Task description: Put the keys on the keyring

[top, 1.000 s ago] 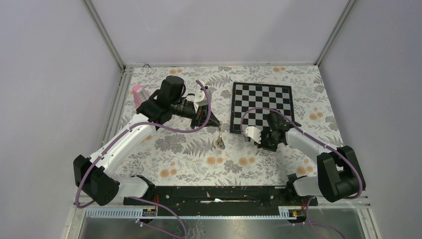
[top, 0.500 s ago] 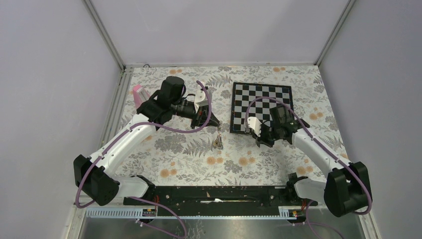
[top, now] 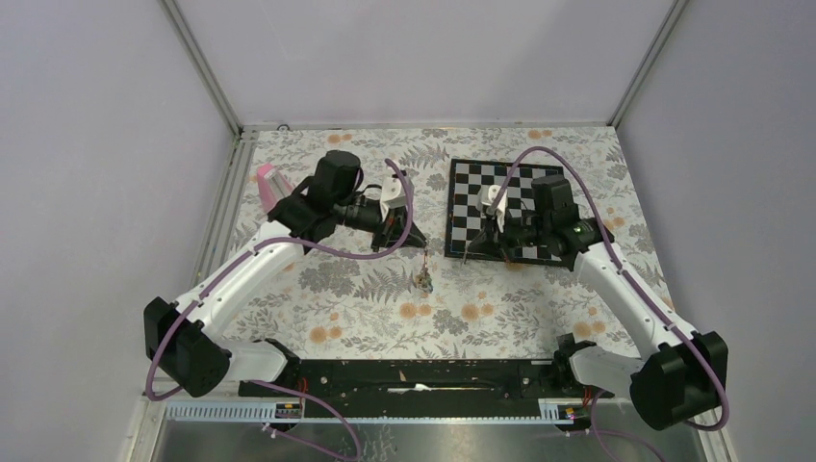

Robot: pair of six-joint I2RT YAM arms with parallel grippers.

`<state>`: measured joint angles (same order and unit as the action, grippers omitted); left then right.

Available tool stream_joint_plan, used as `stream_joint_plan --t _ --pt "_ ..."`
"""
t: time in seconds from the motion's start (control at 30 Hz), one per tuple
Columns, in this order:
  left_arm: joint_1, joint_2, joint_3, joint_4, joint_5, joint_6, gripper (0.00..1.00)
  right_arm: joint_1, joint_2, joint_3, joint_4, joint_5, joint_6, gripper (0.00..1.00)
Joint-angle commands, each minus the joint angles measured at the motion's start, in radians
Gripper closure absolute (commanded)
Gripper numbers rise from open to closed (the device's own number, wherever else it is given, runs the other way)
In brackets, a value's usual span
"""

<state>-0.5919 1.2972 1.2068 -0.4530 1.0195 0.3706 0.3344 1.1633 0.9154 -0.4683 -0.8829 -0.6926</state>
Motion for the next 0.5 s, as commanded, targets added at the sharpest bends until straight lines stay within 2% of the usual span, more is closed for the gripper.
stream_joint_plan --t 0.0,0.17,0.47 --pt "-0.005 0.002 0.013 0.097 0.016 -0.057 1.0 0.025 -0.052 0.066 0.16 -0.115 0.152 1.0" --pt "-0.009 0.024 -0.02 0.228 0.07 -0.237 1.0 0.073 -0.069 0.136 0.137 -0.1 0.098 1.0" --pt "-0.037 0.103 0.076 0.249 0.068 -0.442 1.0 0.123 -0.111 0.236 -0.018 0.014 -0.085 1.0"
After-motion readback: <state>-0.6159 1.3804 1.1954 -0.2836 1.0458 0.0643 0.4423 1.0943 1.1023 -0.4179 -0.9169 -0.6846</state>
